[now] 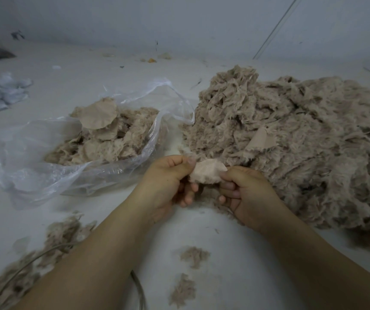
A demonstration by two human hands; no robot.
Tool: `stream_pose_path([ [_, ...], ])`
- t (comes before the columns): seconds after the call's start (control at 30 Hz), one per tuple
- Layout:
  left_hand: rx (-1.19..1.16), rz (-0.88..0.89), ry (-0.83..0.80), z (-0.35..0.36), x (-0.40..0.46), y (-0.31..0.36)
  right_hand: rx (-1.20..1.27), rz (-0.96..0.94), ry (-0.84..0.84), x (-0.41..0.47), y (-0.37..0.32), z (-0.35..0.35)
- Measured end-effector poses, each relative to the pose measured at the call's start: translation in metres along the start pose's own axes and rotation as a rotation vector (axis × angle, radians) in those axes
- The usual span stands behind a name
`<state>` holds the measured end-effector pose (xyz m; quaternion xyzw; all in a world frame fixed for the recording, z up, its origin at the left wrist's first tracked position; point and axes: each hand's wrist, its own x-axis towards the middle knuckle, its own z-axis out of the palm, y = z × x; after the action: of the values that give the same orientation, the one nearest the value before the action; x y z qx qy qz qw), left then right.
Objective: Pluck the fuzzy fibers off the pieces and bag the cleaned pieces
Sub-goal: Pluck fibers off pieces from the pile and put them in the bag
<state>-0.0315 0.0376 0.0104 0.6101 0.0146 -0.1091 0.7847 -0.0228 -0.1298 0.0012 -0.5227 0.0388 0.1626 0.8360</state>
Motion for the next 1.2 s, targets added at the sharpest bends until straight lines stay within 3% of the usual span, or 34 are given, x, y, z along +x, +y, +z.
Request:
stream_pose_path([
  [0.13, 0.078, -0.089, -0.184, 0.004, -0.005, -0.001, -0.060, -0.008, -0.027, -0.001, 0.000, -0.001],
  [0.47, 0.241, -0.207, -0.306, -0.018, -0.008, 0.016, -0.015, -0.011, 0.040, 0.001, 0.002, 0.000],
  [0.63, 0.194, -0.171, -0.334, -0.019, -0.010, 0.018, -0.107, -0.007, 0.048, 0.002, 0.003, 0.000],
  [0.87, 0.371, 0.025, -0.117, 0.000, -0.006, 0.003, -0.277, -0.101, -0.025, 0.000, 0.009, -0.003],
  [1.0, 0.457, 0.003, -0.124, -0.004, -0.005, 0.002, -0.248, -0.085, -0.002, 0.001, 0.009, -0.003],
  [1.07, 0.302, 0.050, -0.106, -0.007, -0.004, 0.008, -0.215, -0.075, 0.007, 0.001, 0.008, -0.001],
  [1.17, -0.260, 0.330, 0.085, -0.013, -0.003, 0.024, -0.207, -0.063, 0.004, 0.000, 0.006, 0.000],
  [1.2, -0.352, 0.391, 0.160, -0.014, 0.000, 0.024, -0.208, -0.057, 0.002, 0.000, 0.006, 0.000],
])
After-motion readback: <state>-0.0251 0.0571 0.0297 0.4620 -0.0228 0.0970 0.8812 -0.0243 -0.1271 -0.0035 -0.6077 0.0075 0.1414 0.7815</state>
